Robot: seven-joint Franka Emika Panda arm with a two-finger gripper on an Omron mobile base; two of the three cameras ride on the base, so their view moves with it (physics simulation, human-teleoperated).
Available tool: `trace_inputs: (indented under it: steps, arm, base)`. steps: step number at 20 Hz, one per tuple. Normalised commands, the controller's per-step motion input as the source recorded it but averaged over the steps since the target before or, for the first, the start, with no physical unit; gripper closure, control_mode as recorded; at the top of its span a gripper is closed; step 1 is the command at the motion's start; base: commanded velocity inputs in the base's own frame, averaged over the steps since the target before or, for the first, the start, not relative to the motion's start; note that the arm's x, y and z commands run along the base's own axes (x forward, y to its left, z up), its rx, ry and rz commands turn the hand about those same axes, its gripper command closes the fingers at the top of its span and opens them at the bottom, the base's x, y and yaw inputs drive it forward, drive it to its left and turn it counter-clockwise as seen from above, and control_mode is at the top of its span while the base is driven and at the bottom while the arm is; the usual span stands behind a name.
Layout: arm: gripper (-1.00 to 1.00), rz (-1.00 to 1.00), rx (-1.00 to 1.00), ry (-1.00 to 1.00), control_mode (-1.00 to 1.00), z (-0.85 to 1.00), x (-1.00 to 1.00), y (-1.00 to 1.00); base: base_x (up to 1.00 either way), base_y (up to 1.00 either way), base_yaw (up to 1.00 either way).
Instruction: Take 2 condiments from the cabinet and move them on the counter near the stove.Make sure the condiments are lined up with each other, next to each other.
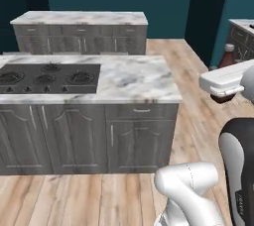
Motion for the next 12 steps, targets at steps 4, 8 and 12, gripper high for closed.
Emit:
trace_inputs:
  steps: [4, 8, 12]
  arm:
    - [1.00, 0.00, 0.00, 0.00, 1.00, 0.00, 0.00, 0.00]
    - [1.00, 0.00, 0.00, 0.00, 1.00, 0.00, 0.00, 0.00]
    - [1.00, 0.00, 0.00, 0.00, 1.00, 0.00, 0.00, 0.00]
  base:
    - [0.52, 1.00, -0.03]
    - [0.27, 1.00, -0.09]
    - [0.46, 1.00, -0.11]
